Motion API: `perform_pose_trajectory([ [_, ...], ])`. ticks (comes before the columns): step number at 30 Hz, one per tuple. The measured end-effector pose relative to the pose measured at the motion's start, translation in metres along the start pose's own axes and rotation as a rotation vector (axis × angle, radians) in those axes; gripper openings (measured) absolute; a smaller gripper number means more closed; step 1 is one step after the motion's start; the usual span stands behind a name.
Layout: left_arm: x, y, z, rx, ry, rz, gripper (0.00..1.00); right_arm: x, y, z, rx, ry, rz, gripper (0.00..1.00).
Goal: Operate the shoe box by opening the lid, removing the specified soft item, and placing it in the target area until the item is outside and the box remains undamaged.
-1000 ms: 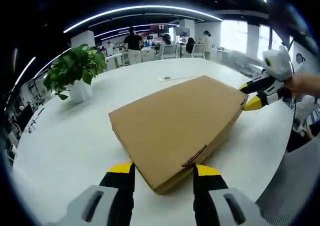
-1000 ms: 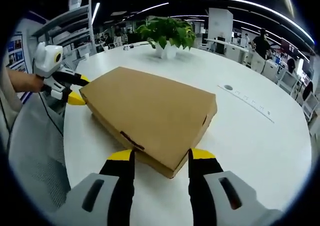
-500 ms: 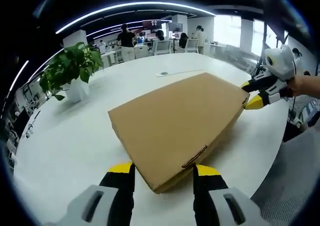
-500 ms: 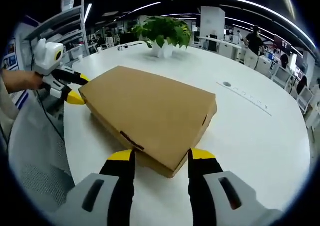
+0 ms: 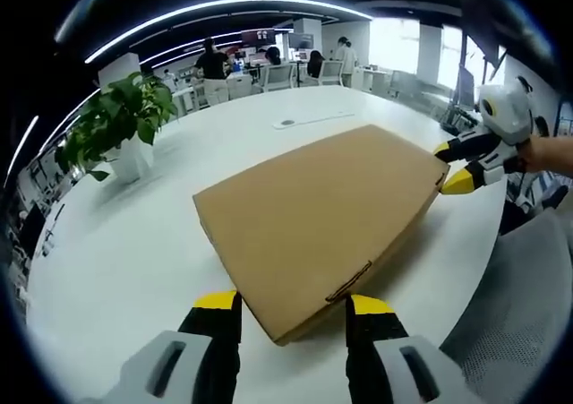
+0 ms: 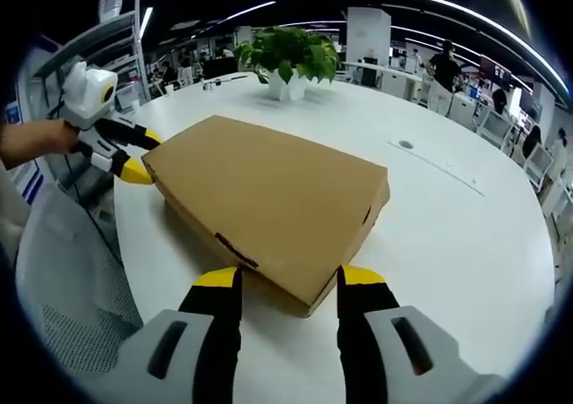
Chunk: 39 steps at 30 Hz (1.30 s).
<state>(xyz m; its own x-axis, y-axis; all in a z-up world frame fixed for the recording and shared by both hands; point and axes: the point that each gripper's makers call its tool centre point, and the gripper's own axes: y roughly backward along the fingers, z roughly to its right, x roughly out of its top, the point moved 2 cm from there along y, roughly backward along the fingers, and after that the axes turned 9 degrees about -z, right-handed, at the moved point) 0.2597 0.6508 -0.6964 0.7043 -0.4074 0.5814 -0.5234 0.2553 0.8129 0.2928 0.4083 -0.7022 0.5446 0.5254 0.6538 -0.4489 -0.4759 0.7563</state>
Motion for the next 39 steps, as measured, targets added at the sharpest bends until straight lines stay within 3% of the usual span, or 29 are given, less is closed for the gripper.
perform_pose_trajectory([
  [20, -0.025, 0.021, -0.007, -0.034, -0.042, -0.047, 0.45, -0.011, 0.009, -0.042, -0.019, -0.012, 0.004, 0.36],
  [39, -0.04, 0.031, -0.012, -0.058, -0.075, -0.06, 0.46, -0.019, 0.017, -0.064, 0.003, -0.024, 0.012, 0.35],
])
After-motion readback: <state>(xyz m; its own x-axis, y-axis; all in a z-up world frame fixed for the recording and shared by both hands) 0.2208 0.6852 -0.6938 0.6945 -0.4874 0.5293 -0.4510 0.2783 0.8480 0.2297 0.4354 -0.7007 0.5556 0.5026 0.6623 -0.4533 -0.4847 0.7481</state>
